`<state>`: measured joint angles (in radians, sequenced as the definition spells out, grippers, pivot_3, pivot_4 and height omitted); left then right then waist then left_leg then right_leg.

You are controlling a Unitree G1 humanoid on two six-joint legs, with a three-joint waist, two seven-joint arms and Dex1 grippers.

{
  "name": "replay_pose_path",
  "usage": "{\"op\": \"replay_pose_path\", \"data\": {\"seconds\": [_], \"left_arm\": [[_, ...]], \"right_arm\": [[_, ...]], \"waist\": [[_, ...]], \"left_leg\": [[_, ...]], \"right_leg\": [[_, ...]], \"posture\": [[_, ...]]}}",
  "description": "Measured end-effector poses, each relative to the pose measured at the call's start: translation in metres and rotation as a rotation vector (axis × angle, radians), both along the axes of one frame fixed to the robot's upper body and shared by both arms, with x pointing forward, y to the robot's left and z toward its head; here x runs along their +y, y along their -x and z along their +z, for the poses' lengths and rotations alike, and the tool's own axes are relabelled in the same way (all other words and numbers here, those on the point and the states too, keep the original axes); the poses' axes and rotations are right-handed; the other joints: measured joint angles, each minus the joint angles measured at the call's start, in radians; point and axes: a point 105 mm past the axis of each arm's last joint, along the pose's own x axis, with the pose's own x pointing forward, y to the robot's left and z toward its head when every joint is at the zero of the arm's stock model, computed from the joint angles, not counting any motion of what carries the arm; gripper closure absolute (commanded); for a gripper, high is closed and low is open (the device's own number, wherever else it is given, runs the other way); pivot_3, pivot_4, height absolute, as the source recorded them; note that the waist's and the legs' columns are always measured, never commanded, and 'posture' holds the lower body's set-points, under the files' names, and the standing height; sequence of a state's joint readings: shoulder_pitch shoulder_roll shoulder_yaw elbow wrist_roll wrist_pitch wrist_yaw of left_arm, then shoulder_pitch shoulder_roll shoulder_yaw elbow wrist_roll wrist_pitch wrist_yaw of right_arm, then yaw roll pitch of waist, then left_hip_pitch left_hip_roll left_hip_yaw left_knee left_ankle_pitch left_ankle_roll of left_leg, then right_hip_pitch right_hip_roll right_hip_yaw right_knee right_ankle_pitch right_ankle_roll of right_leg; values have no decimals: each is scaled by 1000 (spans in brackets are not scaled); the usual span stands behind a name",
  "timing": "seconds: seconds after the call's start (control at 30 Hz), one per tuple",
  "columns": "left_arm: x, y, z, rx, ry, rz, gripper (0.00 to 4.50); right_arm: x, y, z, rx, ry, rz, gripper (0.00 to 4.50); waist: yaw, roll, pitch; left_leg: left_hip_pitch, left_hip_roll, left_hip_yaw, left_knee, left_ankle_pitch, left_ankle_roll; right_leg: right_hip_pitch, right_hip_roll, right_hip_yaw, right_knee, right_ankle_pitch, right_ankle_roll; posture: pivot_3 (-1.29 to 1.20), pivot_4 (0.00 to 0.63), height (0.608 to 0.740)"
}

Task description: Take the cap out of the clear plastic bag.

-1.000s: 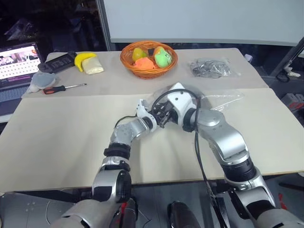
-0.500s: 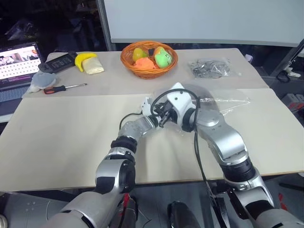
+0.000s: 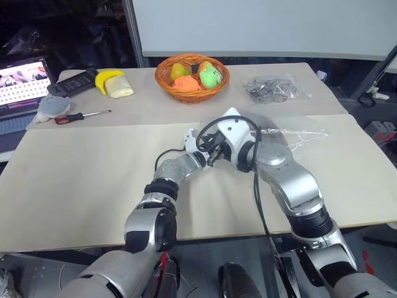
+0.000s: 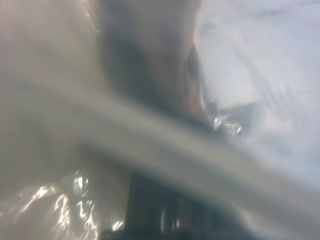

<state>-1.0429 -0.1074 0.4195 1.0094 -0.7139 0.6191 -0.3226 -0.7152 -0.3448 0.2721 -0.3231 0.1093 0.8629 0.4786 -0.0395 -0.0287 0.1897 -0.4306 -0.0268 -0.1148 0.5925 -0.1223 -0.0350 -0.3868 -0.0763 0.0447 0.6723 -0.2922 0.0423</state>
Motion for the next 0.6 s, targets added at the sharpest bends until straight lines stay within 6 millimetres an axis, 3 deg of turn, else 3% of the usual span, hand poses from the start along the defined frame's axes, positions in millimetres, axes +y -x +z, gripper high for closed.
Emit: {"op": "replay_pose_path", "data": {"seconds": [0.13,0.27,0.47,0.6], "left_arm": [[4,2,1,-6,10,-7,4492],[24,13,2,-50,34,-19,4492],[70,61,3,-91,55,9,4492],[93,86,18,-98,128,55,4492]], "right_arm": [[1,0,1,-3,-1,2,4500],[1,2,3,-14,-2,7,4500],[1,2,3,-18,3,5,4500],[3,3,3,-17,-1,10,4500]], "waist": [[-3,0,0],[-18,0,0],[-27,0,0],[-17,0,0]], "left_leg": [[0,0,0,0,0,0],[0,1,0,-2,0,0],[0,2,0,-1,0,0],[0,2,0,2,0,0]], "right_leg": [[0,0,0,0,0,0],[-2,0,1,0,0,0],[-2,1,2,1,0,-1],[-1,1,2,3,0,-1]], "posture": [[0,150,740],[0,150,740],[0,150,740],[0,150,740]]}}
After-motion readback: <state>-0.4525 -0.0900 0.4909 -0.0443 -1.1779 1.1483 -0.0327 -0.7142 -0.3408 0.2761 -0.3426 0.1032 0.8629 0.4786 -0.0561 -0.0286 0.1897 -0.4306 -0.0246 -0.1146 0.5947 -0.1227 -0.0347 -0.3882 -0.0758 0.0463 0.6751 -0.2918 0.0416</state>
